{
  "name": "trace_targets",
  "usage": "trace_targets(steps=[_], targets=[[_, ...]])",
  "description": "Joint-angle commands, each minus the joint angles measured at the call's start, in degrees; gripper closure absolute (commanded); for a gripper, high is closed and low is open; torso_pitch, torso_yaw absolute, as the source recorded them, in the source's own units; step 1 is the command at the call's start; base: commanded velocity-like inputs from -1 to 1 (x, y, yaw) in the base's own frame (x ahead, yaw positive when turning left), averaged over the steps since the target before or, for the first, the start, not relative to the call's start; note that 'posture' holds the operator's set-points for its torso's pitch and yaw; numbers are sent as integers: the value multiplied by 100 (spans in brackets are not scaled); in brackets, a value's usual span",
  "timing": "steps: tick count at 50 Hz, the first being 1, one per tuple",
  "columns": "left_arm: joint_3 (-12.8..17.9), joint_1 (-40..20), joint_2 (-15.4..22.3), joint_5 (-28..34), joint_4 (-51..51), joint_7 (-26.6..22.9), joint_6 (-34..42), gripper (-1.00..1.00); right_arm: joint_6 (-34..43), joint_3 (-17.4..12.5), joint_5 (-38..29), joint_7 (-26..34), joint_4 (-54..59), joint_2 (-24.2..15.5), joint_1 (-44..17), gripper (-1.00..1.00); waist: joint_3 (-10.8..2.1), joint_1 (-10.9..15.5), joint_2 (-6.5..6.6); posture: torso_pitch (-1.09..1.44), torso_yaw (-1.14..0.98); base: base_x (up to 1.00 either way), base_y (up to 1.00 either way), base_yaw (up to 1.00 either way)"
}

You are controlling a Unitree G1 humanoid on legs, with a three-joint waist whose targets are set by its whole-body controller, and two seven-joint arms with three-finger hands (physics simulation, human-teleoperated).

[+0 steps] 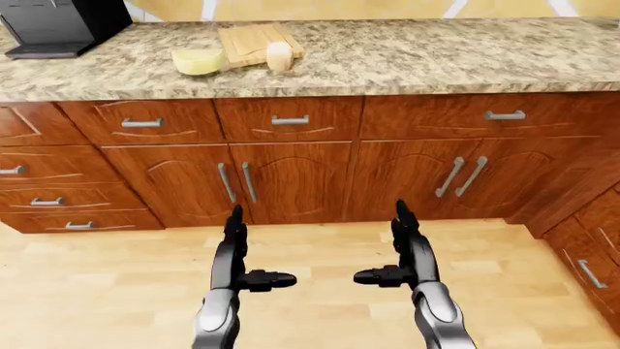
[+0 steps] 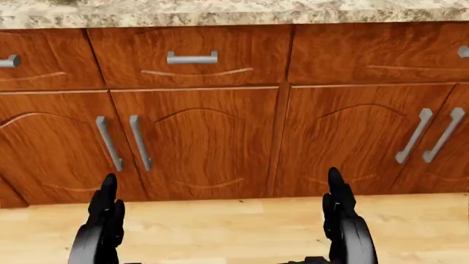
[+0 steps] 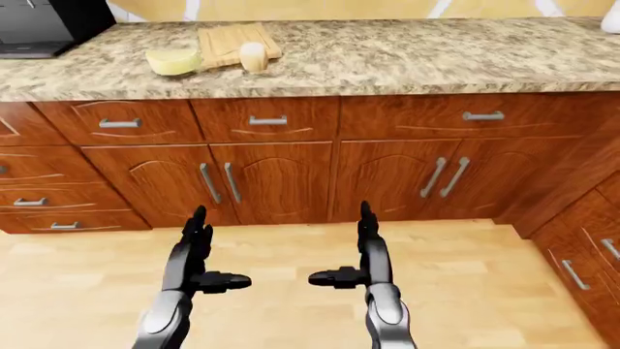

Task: Place the bread and cheese on the cutting board.

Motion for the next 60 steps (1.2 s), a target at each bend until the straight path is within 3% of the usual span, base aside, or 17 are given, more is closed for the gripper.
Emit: trace_targets(steps=[1,3,4,5,7,11,15,19,23,30,35,37,39,47,56,57,60], targets=[[6,-181,31,1,-491,-5,-309,-100,-502,28,-195,-43,-203,-75,-274,-100,-5,-12,-45,0,0,0,0,0],[30,-171,32,-65,-619,-46,-211,-100,-473,85,-333,-46,-245,-63,-278,-100,-353,47,-3,0,0,0,0,0],[24,-166,35,-61,-615,-64,-221,-100,-516,89,-391,-53,-185,-66,-293,-100,-300,47,-2,0,0,0,0,0],[23,-165,35,-59,-613,-73,-221,-100,-523,86,-407,-46,-160,-64,-303,-100,-95,41,-33,0,0,0,0,0],[28,-162,40,-66,-621,-95,-212,-100,-467,94,-442,-45,-203,-54,-299,-100,-394,46,-41,0,0,0,0,0],[48,-211,41,-119,-645,-134,-106,-100,-475,80,-459,-39,-134,-50,-348,-100,-432,54,-26,0,0,0,0,0],[61,-280,34,-284,-1392,-142,707,-100,-295,70,-545,-126,-392,-53,-409,-100,-470,47,-16,0,0,0,0,0],[218,-1006,68,-543,-1814,283,1526,-100,300,-28,-662,-291,-360,-157,-1274,-100,-510,41,-16,0,0,0,0,0],[511,-2437,313,-882,-1333,754,2068,-100,886,-373,-353,-374,123,-471,-2805,-100,-561,34,-10,0,0,0,0,0],[812,-4653,861,-1600,-449,1531,2853,-100,1492,-603,101,-574,1025,-1141,-5048,-100,-584,27,-1,0,0,0,0,0],[998,-5902,1402,-2339,-332,1905,3944,-100,2085,-449,112,-409,1133,-1500,-6307,-100,-486,13,10,0,0,0,0,0],[881,-6218,1634,-2561,-516,2003,4384,-100,2429,-508,122,-306,886,-1668,-6629,-100,-446,12,18,0,0,0,0,0],[1120,-6549,1920,-2937,-889,2170,5066,-100,3226,-695,261,-248,215,-1938,-6973,-100,-406,9,18,0,0,0,0,0],[1786,-6383,2808,-4337,-2777,2637,6701,-100,5480,-471,-176,300,-2351,-2304,-6618,-100,-221,6,44,0,0,0,0,0],[1599,-6200,3164,-4858,-2757,2957,6315,-100,5469,-437,-596,596,-2410,-2124,-6616,-100,-174,4,110,0,0,0,0,0],[1592,-6203,3168,-4924,-2785,2992,6331,-100,5465,-422,-646,634,-2410,-2113,-6619,-100,-297,0,149,0,0,0,12,0],[1578,-6200,3222,-5018,-2771,3041,6290,-100,5460,-453,-729,717,-2409,-2079,-6616,-100,-263,4,-16,0,0,4,38,0]])
